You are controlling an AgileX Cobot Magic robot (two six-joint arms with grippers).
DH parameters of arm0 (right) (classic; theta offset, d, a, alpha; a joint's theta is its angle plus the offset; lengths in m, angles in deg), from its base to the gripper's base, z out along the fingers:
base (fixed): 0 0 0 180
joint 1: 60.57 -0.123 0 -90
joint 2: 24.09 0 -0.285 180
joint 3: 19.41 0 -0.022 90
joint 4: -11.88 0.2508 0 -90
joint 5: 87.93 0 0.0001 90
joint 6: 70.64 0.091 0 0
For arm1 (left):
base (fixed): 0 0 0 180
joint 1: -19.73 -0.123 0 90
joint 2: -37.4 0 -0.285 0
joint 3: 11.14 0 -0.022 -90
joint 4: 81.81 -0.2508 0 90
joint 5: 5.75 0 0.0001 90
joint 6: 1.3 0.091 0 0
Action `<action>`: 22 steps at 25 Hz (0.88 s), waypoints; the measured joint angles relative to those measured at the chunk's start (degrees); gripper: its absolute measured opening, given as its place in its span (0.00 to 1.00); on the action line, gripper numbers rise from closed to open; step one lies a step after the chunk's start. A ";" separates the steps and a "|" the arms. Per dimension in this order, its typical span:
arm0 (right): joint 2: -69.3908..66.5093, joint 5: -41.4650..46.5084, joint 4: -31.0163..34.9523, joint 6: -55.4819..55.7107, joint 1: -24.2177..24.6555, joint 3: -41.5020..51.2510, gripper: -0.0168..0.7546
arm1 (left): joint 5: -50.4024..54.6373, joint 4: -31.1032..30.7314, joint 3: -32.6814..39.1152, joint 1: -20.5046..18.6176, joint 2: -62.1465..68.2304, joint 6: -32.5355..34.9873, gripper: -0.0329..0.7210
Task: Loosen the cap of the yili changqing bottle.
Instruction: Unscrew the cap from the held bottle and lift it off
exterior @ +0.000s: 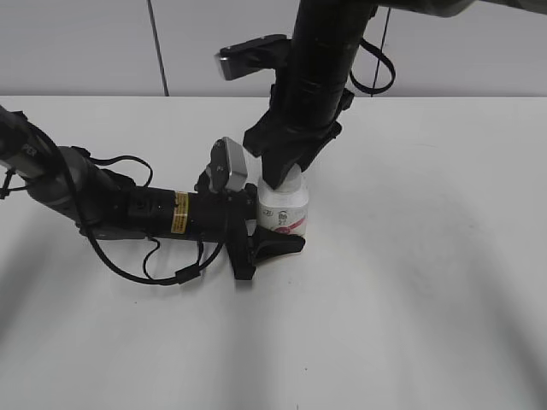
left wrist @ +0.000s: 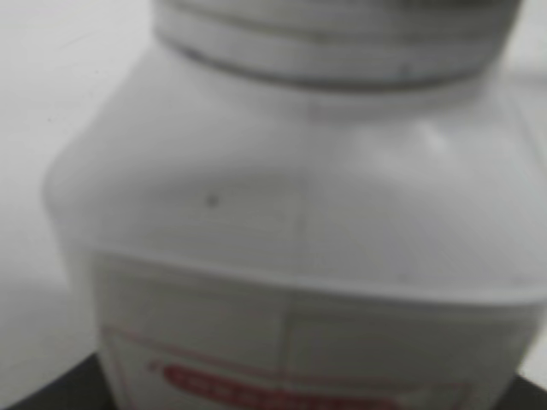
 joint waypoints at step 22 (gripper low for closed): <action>0.00 0.21 0.16 -43.26 0.00 -0.19 0.52 | -1.27 -0.28 0.00 0.00 0.00 0.61 0.59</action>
